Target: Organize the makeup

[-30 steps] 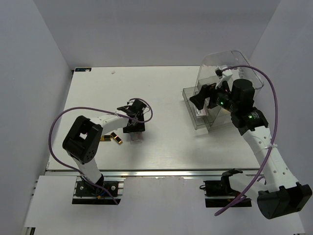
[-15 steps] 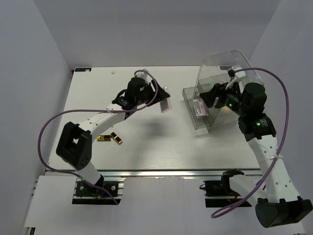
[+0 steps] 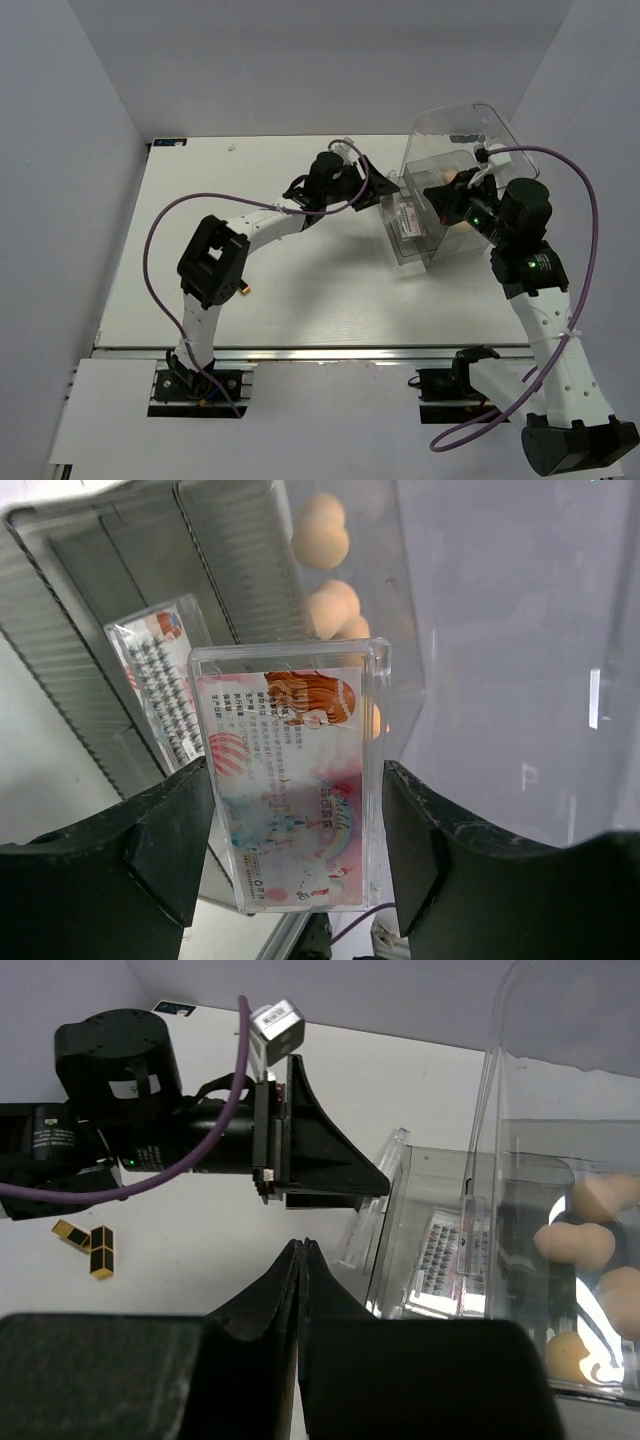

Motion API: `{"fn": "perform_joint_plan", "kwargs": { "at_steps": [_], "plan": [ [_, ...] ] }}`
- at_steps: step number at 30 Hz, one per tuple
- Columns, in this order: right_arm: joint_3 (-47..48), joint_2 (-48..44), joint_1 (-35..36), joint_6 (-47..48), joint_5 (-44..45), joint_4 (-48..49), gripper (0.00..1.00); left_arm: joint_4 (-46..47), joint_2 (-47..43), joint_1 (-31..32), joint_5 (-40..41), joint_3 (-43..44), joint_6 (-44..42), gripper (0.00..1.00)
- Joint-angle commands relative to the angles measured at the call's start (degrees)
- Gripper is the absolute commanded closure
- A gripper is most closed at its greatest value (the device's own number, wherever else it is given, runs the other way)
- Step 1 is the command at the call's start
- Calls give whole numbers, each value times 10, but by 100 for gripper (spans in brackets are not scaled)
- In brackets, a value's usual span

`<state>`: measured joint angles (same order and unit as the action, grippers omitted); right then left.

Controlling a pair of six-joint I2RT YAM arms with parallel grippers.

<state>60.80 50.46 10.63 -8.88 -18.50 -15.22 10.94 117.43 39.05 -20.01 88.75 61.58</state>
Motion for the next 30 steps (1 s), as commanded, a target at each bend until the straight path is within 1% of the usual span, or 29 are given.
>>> {"fn": "perform_joint_plan", "kwargs": {
  "at_steps": [1,4,7,8,10,11,14,17,24,25,28,30],
  "plan": [
    [-11,-14,-5,-10,7,18,100,16,6,16,-6,55,13,58],
    [-19,-19,-7,-13,5,16,100,16,28,23,4,70,18,57],
    [-27,-24,-9,-17,4,15,100,-5,40,29,22,85,10,54],
    [-29,-26,-10,-19,3,14,100,-28,43,30,29,94,6,49],
    [-33,-27,-11,-22,2,15,100,-62,48,32,49,99,-3,45],
    [-34,-28,-11,-23,1,16,100,-69,49,33,56,102,-5,37],
    [-36,-29,-13,-25,0,15,100,-86,55,35,67,107,-6,26],
    [-36,-29,-14,-25,0,16,99,-94,68,35,66,116,-3,23],
    [-38,-29,-16,-25,0,14,99,-89,92,35,46,140,10,20],
    [-38,-29,-17,-25,0,13,99,-90,93,35,47,144,9,15],
    [-39,-29,-17,-25,0,14,99,-86,93,35,45,145,10,6],
    [-39,-29,-18,-25,0,13,99,-86,92,35,42,147,11,6]
  ]
}}
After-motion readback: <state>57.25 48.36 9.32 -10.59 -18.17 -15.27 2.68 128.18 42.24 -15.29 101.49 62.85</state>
